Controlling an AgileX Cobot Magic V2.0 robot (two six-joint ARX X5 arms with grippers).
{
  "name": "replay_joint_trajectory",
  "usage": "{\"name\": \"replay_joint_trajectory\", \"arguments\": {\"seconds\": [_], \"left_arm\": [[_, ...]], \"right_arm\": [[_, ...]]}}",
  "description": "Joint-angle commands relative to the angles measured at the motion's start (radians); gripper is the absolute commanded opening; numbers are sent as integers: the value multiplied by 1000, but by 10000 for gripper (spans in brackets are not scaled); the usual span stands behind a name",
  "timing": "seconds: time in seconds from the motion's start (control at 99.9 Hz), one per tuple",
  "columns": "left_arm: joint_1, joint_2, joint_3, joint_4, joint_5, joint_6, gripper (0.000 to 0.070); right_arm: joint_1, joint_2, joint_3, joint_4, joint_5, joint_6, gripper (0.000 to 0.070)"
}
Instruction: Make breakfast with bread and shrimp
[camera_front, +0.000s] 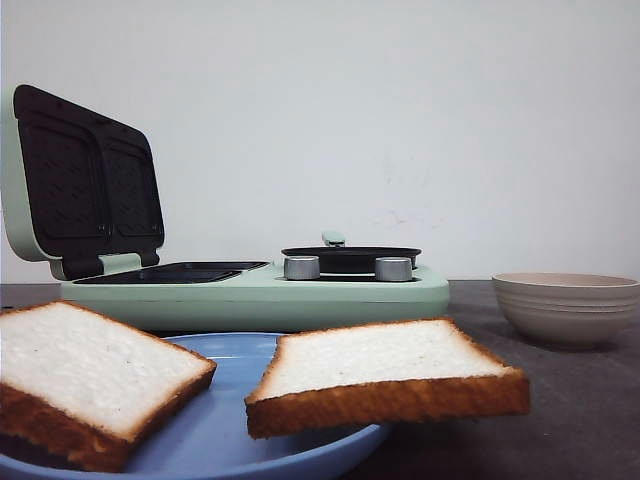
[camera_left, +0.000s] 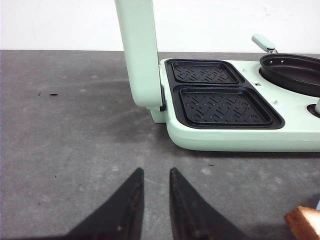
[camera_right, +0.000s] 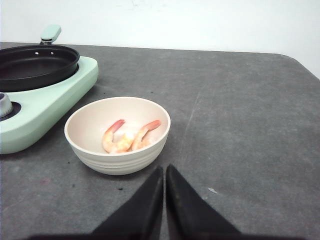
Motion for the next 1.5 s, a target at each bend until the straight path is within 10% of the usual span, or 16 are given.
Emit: {"name": "replay_joint_trajectory", "arguments": {"seconds": [0.0,1.081,1.491], "left_arm": [[0,-1,-18,-5,-1,6,1],[0,-1,-18,-4,3,-7,0],[0,3,45,28,32,-458,4]], "right_arm": [[3,0,-4,11,1,11,0],[3,0,-4,11,-2,100,0],[3,4,123,-21,-2,341,0]]}}
